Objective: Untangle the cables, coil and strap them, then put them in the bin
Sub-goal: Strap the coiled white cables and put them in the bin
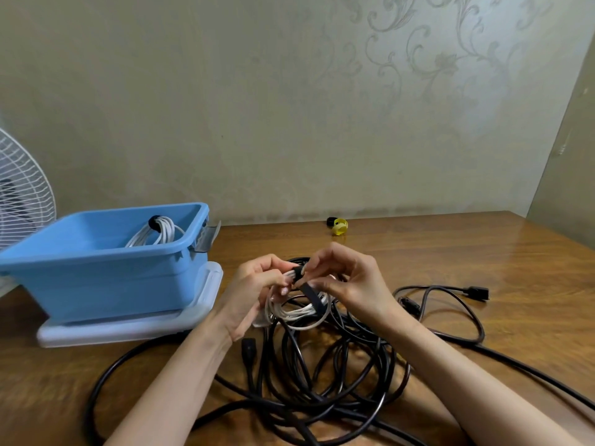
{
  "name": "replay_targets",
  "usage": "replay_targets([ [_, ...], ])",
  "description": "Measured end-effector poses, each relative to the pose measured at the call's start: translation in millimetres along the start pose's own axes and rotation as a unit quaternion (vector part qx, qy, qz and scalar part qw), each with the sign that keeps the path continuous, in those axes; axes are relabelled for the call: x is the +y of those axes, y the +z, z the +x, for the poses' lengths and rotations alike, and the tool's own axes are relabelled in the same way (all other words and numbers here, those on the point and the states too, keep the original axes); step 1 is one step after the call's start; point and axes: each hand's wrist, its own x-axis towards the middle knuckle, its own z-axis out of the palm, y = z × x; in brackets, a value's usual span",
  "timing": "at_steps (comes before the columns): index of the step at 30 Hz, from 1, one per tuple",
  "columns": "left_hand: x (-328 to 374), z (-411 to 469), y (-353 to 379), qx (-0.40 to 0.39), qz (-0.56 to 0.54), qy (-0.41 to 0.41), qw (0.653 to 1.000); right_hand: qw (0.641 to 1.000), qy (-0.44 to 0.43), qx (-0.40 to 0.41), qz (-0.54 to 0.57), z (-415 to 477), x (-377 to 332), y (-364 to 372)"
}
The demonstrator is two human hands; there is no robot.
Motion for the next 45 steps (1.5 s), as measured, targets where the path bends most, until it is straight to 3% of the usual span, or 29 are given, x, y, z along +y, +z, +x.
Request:
replay_targets([
  [5, -1, -1, 2, 0.002, 0.041, 0.023, 0.999, 0.999, -0.037, -0.029, -0.019, -2, 1, -2],
  [8, -3, -1, 7, 0.023, 0.047, 0.056, 0.997, 0.989, 0.003, -0.042, 0.143, 0, 0, -4],
  [11, -4, -1, 8, 0.02, 0.101, 0.088, 0.991, 0.965, 0.058, 0.067, 0.245, 5, 6, -8],
  [13, -6, 0, 10, 0.017, 0.155, 0.124, 0.98, 0.973, 0.109, 0.086, 0.185, 8, 11, -11],
  [18, -10, -3, 14, -0.004, 0.252, 0.213, 0.944, 0.98, 0.193, -0.039, -0.006, 6, 17, -7],
  [24, -12, 0, 14, -0.021, 0.324, 0.288, 0.901, 0.967, 0.233, -0.045, 0.091, 3, 7, -9],
  [28, -10, 0, 15, -0.02, 0.33, 0.296, 0.896, 0.966, 0.2, 0.041, 0.16, 4, 5, -10],
  [33, -7, -2, 15, 0.005, 0.328, 0.308, 0.893, 0.978, 0.117, 0.096, 0.141, 5, -4, -5],
  [40, -4, -4, 15, 0.033, 0.227, 0.204, 0.952, 0.986, 0.053, 0.109, 0.115, 3, -15, -2],
  [45, -6, -3, 15, 0.05, 0.252, 0.202, 0.945, 0.993, 0.012, 0.095, 0.07, 0, -13, 2],
])
